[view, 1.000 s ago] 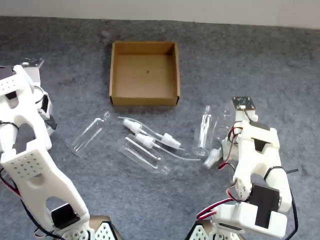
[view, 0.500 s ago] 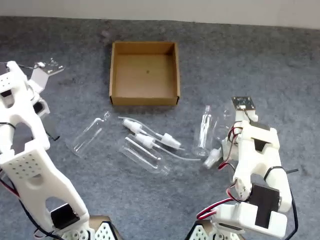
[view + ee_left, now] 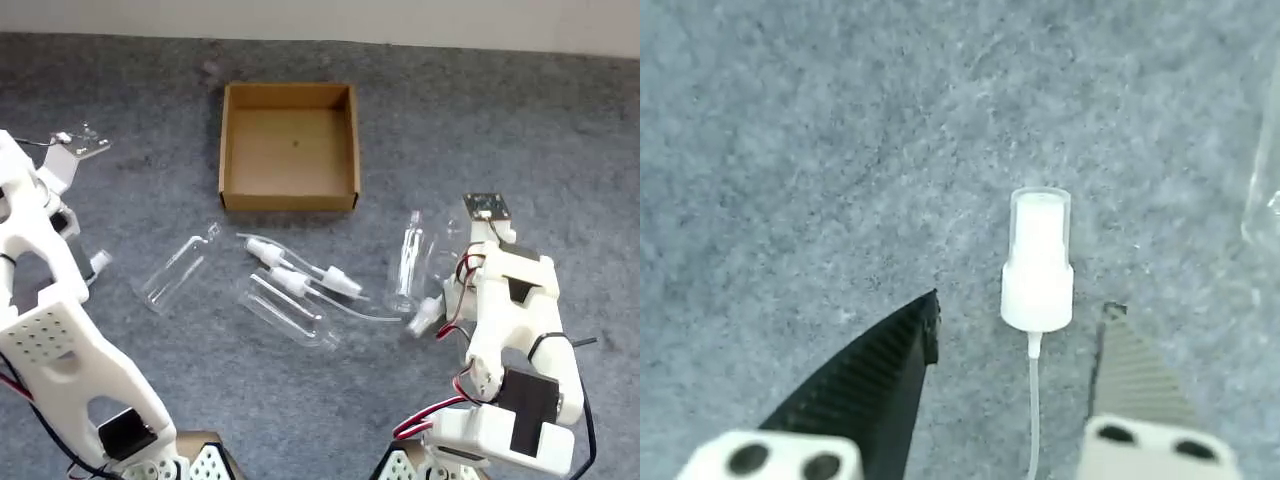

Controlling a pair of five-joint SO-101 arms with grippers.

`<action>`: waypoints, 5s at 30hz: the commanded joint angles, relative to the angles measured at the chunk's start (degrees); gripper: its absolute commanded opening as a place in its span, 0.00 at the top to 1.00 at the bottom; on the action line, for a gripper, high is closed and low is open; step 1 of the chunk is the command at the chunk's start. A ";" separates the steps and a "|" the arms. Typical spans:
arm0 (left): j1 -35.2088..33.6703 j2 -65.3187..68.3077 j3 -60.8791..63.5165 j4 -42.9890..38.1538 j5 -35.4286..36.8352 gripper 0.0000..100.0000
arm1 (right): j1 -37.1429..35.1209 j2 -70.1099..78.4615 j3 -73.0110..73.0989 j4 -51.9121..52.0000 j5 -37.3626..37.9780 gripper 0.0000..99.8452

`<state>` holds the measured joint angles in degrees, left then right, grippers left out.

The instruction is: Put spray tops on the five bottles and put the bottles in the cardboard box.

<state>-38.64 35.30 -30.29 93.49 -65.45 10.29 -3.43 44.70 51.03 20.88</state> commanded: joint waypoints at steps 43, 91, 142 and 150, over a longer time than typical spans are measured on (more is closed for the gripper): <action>-11.91 -26.24 -5.41 6.68 28.48 0.70 | -2.68 1.01 0.57 0.22 0.88 0.90; -12.97 -26.59 -5.23 2.02 24.88 0.71 | -2.68 0.75 0.66 0.22 0.88 0.90; -12.62 -26.77 -5.41 2.11 25.23 0.92 | -1.80 -34.95 16.57 2.77 0.79 0.90; -13.58 -26.77 -5.41 3.52 25.23 0.94 | -1.80 -57.98 31.52 3.03 0.97 0.99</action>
<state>-51.21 12.35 -33.19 96.13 -40.13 8.79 -53.80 74.24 53.58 21.23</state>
